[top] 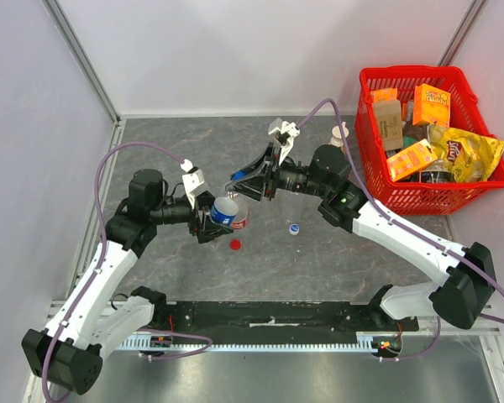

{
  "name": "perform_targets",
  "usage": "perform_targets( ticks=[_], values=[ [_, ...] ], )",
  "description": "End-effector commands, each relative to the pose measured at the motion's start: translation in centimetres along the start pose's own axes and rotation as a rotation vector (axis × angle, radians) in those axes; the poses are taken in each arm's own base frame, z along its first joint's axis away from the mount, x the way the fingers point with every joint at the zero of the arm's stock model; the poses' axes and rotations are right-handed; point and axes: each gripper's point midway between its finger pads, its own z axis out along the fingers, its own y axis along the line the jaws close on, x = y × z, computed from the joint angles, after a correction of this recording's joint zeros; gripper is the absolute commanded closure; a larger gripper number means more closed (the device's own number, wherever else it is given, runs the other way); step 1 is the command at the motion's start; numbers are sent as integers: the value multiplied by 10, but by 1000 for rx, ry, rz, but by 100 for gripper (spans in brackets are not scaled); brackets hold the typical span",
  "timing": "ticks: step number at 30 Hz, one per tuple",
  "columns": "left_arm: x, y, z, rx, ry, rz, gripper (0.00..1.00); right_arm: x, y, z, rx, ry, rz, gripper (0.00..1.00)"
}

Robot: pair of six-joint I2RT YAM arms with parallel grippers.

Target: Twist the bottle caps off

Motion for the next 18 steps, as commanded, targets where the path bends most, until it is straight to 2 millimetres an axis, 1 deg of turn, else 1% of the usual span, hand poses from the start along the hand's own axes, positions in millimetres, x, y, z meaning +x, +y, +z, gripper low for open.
perform_targets(
  ticks=[1, 5, 7, 9, 10, 13, 15, 17, 18],
  values=[
    [-27, -20, -2, 125, -60, 85, 18, -11, 25, -6, -96, 15, -60, 100],
    [-27, -26, -1, 166, -64, 81, 29, -7, 22, -6, -82, 17, -55, 100],
    [-26, -27, -1, 179, -64, 74, 37, -9, 20, -6, -64, 9, -50, 100],
    [-24, -28, -1, 191, -61, 66, 52, -13, 19, -6, -53, -1, -50, 100],
    [-23, -30, 0, 202, -60, 63, 57, -13, 18, -7, -44, -5, -46, 99],
    [-19, -30, 1, 209, -55, 52, 59, -16, 18, -9, -33, -18, -51, 95],
    [-18, -30, 2, 213, -54, 45, 59, -20, 19, -9, -27, -29, -49, 90],
    [-18, -30, 1, 205, -54, 51, 58, -22, 19, -11, -17, -38, -52, 72],
    [-16, -27, 1, 189, -50, 51, 58, -23, 18, -12, -12, -42, -55, 60]
  ],
)
